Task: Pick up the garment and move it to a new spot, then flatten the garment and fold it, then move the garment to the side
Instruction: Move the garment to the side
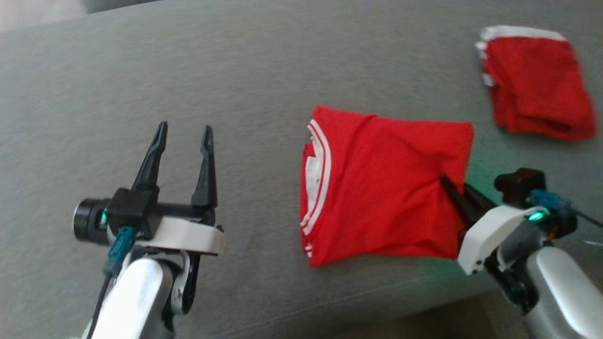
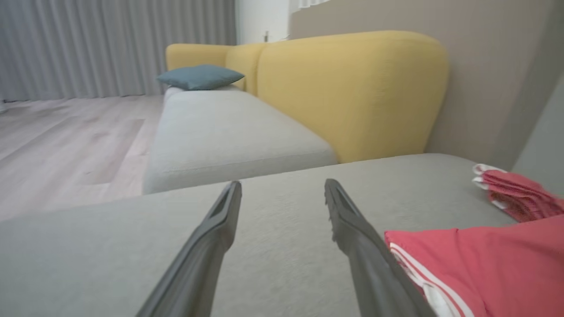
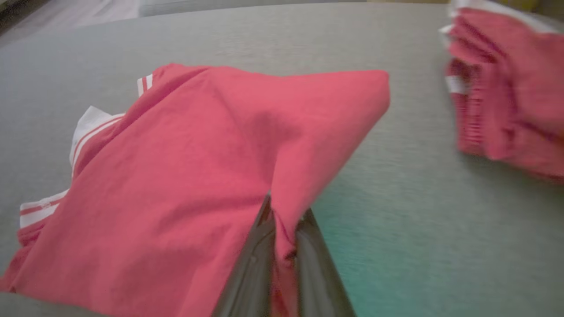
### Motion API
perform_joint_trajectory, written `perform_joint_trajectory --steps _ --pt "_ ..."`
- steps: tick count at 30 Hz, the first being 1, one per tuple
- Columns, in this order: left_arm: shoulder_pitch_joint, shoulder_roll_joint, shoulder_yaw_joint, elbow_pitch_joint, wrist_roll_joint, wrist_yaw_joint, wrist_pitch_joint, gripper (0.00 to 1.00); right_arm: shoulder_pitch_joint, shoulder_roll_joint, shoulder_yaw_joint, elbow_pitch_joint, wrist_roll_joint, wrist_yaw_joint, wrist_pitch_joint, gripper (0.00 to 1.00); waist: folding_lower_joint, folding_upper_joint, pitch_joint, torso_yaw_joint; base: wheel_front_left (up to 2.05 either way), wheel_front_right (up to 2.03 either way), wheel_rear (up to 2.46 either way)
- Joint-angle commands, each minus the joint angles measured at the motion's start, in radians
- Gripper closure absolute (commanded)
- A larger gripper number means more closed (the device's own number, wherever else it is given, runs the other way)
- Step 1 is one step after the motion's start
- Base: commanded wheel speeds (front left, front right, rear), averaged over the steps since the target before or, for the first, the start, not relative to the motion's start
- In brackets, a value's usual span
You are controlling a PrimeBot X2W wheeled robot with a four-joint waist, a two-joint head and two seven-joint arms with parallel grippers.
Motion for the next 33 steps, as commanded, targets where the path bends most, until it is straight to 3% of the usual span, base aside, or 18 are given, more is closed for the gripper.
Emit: perform_joint_trajectory --steps 1,9,16,25,33 --pt "-0.048 0.015 0.031 -0.04 0.012 -0.001 0.001 0.0 -0.039 -0.025 -0.001 -0.036 0.006 0.007 -0.016 1.0 0.0 0.0 0.027 -0.069 0.0 0.0 0.0" --pt "-0.107 0.016 -0.006 -0.059 0.04 -0.015 0.036 0.0 -0.194 -0.084 -0.1 0.039 0.028 0.007 -0.098 1.0 0.0 0.0 0.101 -0.119 0.0 0.0 0.0" --pt "-0.175 0.028 -0.032 -0.082 0.076 -0.029 0.069 0.0 -0.36 -0.147 -0.192 0.143 0.031 0.007 -0.175 1.0 0.0 0.0 0.173 -0.112 0.0 0.0 0.0" --pt "-0.259 0.025 -0.068 -0.1 0.109 -0.052 0.09 0.0 -0.454 -0.222 -0.303 0.237 0.039 0.007 -0.207 1.0 0.0 0.0 0.25 -0.098 0.0 0.0 0.0" --pt "-0.312 0.017 -0.093 -0.107 0.127 -0.066 0.085 0.0 -0.509 -0.241 -0.351 0.37 0.022 0.007 -0.222 1.0 0.0 0.0 0.291 -0.079 0.0 0.0 0.0"
